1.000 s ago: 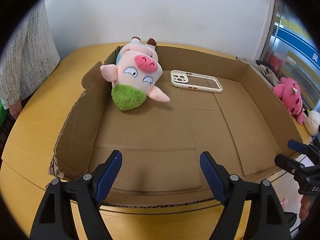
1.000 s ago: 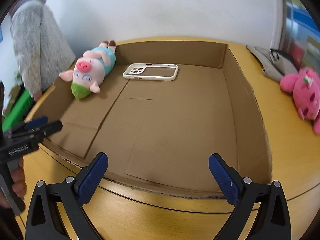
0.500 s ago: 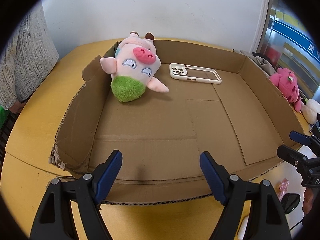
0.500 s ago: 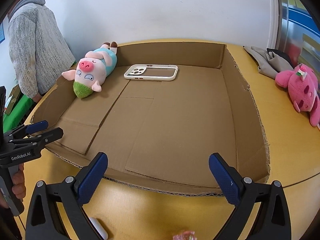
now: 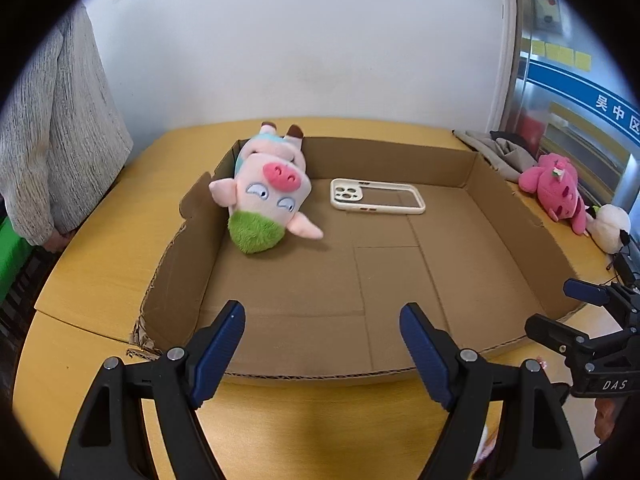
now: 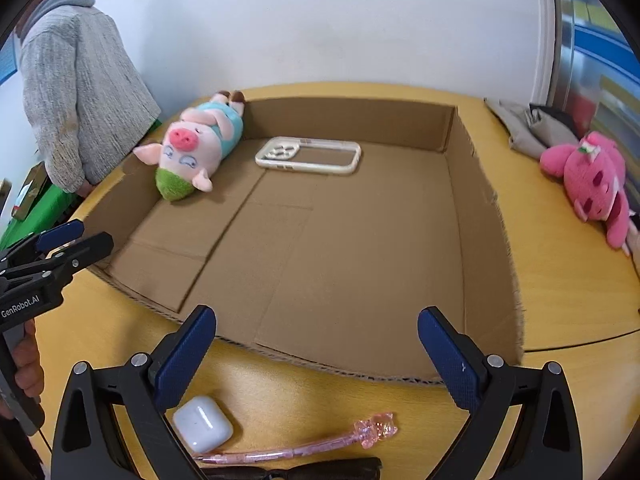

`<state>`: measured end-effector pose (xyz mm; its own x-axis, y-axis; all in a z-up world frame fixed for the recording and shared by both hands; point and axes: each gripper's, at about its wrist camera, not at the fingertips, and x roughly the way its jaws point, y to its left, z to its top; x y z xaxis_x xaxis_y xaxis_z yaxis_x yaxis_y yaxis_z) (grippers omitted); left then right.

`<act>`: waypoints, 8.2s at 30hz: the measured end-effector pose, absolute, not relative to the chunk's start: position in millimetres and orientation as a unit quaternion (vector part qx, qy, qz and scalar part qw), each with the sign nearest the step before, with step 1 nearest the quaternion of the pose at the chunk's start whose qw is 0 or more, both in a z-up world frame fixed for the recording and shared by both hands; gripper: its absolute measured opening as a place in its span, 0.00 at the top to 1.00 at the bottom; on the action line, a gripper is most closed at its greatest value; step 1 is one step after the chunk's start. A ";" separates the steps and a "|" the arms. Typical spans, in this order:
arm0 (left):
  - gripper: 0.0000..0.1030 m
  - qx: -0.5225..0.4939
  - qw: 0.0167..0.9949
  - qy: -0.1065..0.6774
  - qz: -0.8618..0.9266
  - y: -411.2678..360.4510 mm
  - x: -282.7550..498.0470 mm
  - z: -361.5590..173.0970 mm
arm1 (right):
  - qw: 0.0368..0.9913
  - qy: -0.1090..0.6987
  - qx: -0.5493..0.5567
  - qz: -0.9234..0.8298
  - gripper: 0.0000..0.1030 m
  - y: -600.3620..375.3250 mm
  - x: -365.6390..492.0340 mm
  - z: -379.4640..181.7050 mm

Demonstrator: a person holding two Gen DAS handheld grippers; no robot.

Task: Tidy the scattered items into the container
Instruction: 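Move both tools to the black sunglasses and close both grippers on them, then lift the sunglasses with both grippers and carry them over the box, then lower the sunglasses into the box and open both grippers, then withdraw both tools from the box toward the pink pen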

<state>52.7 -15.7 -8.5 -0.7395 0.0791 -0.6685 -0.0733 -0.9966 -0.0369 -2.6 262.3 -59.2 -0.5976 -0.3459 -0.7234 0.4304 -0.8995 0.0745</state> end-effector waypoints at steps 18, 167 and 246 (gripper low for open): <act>0.23 -0.398 0.194 0.025 0.896 46.9 103.7 -33.8 | 0.233 0.011 0.422 -0.876 0.00 330.7 52.2 -76.9; 0.80 -0.530 0.217 0.049 0.818 183.3 -155.3 -77.1 | 0.228 0.067 0.578 -0.781 0.60 216.1 -328.5 -107.8; 0.33 -0.354 0.136 0.047 0.924 47.4 76.5 10.7 | 0.194 0.019 0.422 -0.885 0.07 285.3 12.7 -29.0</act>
